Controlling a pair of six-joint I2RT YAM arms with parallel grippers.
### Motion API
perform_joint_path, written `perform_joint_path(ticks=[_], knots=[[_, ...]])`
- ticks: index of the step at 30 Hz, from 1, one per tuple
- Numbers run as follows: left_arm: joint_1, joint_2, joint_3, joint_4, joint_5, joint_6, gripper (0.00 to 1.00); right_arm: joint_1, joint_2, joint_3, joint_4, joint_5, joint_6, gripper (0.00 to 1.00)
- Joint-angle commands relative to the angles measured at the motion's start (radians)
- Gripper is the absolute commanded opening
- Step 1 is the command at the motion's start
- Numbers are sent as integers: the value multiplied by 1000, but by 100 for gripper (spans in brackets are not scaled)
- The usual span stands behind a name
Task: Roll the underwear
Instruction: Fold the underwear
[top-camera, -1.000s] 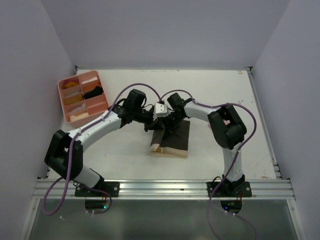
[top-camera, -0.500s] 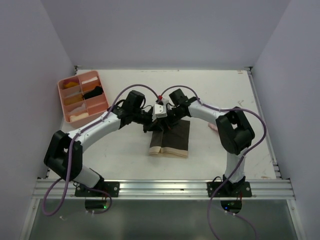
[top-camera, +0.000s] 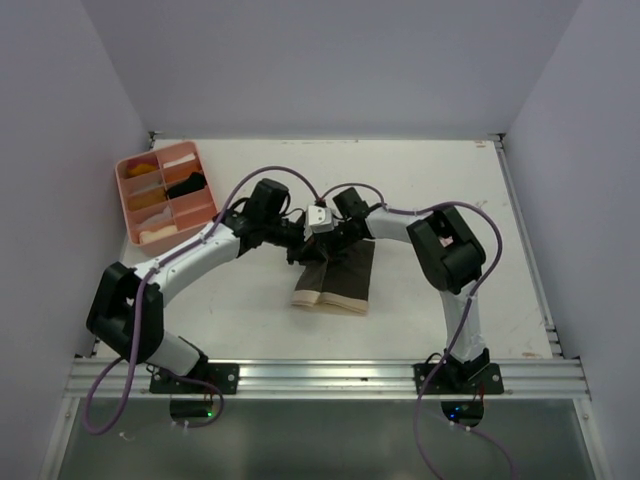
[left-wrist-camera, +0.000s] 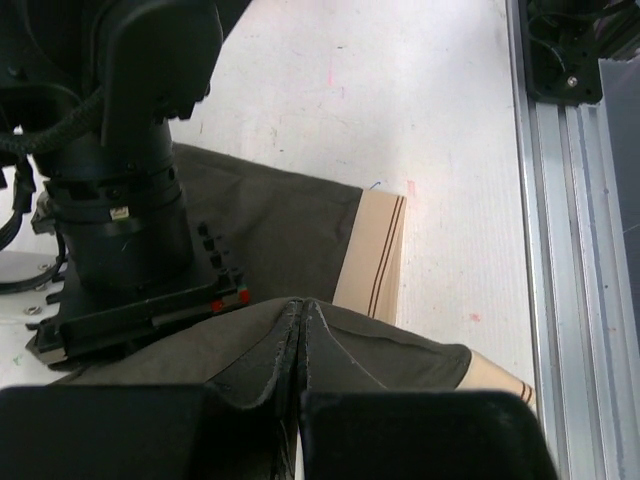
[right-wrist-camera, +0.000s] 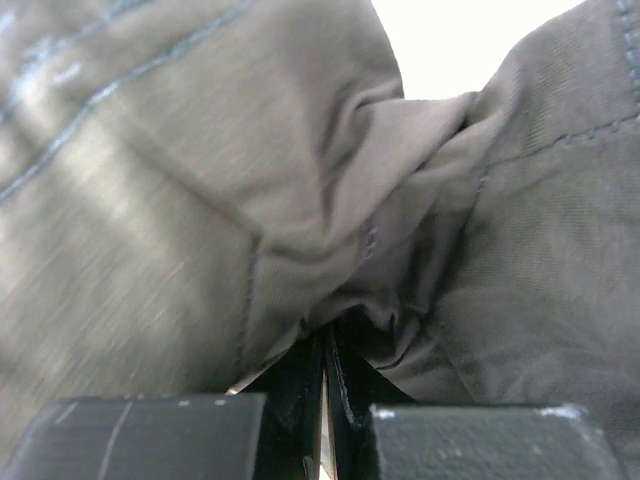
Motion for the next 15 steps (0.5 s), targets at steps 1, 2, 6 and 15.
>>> perform_joint_path(ticks=[1, 2, 6, 15], knots=[[-21, 20, 57, 44, 47, -43, 0, 14, 31, 14, 105, -2, 92, 6], [-27, 29, 58, 50, 45, -50, 0, 14, 28, 27, 98, -12, 98, 6], [-27, 32, 54, 41, 36, -41, 0, -3, -47, 41, 16, -6, 54, 9], [-27, 26, 23, 64, 28, -52, 0, -150, -222, 90, -361, 39, -171, 13]])
